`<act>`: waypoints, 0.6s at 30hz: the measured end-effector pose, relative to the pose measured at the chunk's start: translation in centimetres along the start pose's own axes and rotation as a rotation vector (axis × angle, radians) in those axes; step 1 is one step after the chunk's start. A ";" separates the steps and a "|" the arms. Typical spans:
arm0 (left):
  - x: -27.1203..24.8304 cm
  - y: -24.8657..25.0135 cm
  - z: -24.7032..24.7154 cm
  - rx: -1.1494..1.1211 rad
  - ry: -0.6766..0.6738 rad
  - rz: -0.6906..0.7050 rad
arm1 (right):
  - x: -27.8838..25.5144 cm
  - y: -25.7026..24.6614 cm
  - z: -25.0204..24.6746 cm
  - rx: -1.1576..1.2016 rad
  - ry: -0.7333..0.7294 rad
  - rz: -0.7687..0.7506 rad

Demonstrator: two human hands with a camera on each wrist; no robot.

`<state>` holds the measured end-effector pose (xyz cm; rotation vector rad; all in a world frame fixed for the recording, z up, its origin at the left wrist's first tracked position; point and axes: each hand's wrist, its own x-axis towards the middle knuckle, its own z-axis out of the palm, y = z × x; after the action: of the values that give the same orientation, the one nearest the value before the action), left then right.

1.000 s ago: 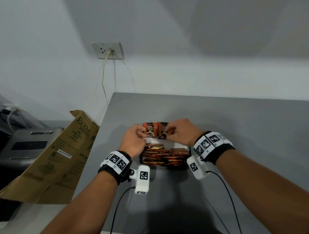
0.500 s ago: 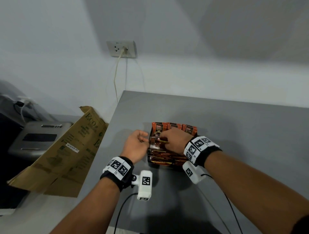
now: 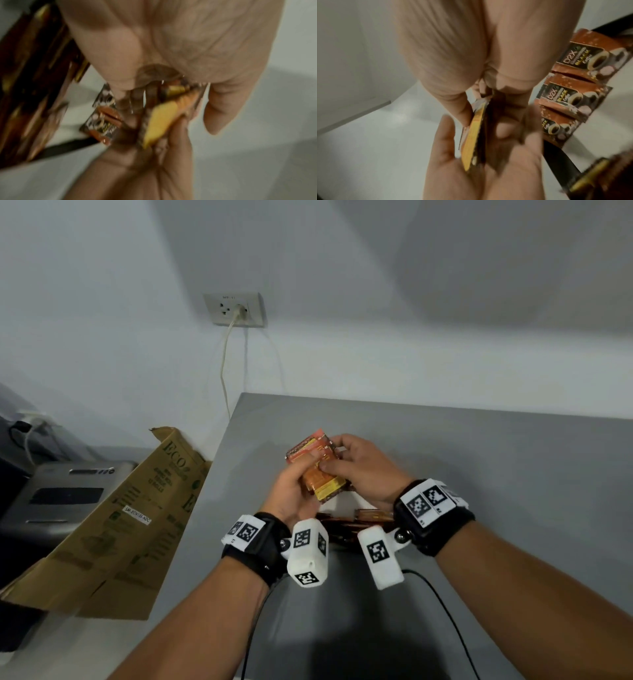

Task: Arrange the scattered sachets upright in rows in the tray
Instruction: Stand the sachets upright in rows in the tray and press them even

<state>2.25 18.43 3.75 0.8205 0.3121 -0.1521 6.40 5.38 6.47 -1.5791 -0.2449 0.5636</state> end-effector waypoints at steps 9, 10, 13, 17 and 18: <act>0.5 0.6 1.1 0.047 0.024 -0.144 | -2.2 -1.2 -1.6 -0.807 0.004 -0.202; 0.3 0.7 1.2 0.088 -0.010 -0.167 | -2.2 -1.2 -1.8 -0.912 -0.076 -0.228; -0.1 0.5 1.6 0.168 -0.067 -0.171 | -1.9 -1.3 -1.6 -1.134 -0.161 -0.281; -0.4 -0.1 1.4 0.103 -0.092 -0.204 | -1.8 -1.6 -1.6 -1.015 -0.117 -0.290; -0.5 -0.2 1.2 0.094 -0.092 -0.212 | -1.8 -1.6 -1.5 -1.022 -0.126 -0.289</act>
<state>2.03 17.46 4.55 0.8695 0.3063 -0.4038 5.87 3.30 8.39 -2.4234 -0.9509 0.3044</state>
